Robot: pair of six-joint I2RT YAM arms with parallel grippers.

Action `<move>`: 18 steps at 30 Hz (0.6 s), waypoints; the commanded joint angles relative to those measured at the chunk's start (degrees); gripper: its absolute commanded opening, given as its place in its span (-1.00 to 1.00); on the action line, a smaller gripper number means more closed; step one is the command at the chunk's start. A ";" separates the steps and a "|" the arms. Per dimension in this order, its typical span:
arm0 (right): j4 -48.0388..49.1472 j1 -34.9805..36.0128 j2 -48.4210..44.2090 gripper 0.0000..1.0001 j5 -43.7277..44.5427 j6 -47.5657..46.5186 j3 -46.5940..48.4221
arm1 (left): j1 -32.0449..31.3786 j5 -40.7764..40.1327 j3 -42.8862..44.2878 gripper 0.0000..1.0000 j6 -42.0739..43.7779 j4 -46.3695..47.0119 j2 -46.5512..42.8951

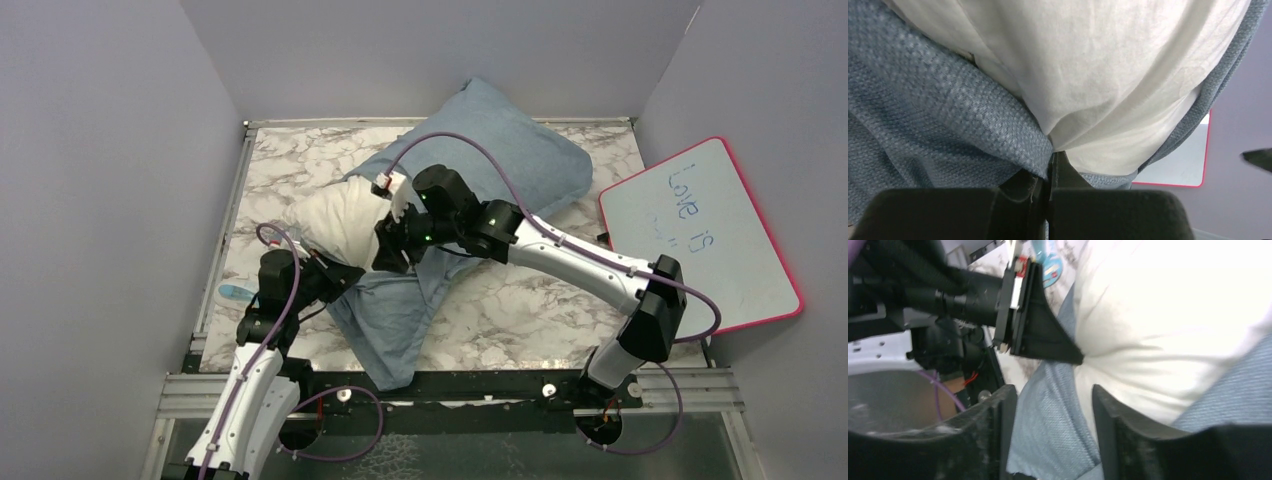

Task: Remove the pillowcase from the pillow
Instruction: Remove the pillow from the pillowcase.

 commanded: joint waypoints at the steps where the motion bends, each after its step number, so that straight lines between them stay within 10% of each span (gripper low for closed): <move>1: 0.72 0.34 2.58 0.34 9.14 -2.09 4.01 | -0.24 1.04 -1.90 -1.00 1.65 -2.80 -1.46; 12: 10.50 7.83 20.00 0.74 40.89 -14.73 3.48 | -0.23 1.19 -2.02 -1.00 0.46 -2.83 -2.80; 18: 10.44 5.81 25.07 -0.97 52.19 -8.30 12.55 | -0.21 -0.06 -1.05 -1.00 1.32 -8.29 -3.33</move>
